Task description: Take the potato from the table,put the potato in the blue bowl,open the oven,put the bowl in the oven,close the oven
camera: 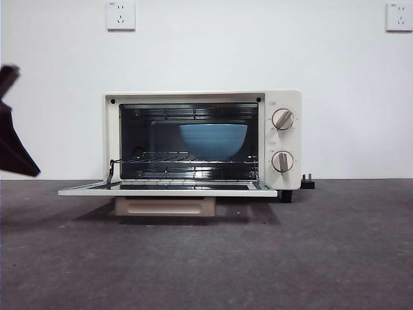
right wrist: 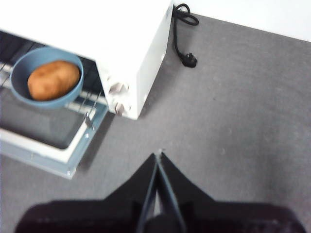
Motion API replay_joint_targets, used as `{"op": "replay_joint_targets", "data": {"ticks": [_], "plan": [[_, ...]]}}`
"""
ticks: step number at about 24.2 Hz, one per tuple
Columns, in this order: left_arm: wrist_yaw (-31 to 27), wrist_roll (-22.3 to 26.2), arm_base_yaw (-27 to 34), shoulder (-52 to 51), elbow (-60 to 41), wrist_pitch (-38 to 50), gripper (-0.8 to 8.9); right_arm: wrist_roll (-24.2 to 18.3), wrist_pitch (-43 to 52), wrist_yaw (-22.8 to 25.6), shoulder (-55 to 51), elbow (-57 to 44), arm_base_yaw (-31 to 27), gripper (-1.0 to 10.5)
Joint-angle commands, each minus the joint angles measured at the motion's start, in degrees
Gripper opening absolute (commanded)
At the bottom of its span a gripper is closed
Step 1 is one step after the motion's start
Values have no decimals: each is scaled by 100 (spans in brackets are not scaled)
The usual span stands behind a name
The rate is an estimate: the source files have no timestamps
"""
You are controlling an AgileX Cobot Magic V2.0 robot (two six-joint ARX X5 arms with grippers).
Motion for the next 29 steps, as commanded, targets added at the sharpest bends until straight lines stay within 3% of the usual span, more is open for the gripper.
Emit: {"op": "replay_joint_targets", "data": {"ticks": [1,9,13,21,29], "plan": [[63,-376,11,304,-46,319,-8,-221,61,-173,-339,-564,-2,-8],[-35,-1034,-94,918,-44,935,-8,-221,225,-968,-1338,-1679,0,-8],[-179,-1622,-293,984,-42,1401,-8,-72,221,-1091,-1683,-1851,2,-8],[-730,-2302,-730,990,-20,1899,-8,50,122,-1443,-1768,-1853,2,-8],[-629,-2518,-728,990,-11,2100,-8,52,122,-1453,-1768,-1853,2,-8]]}}
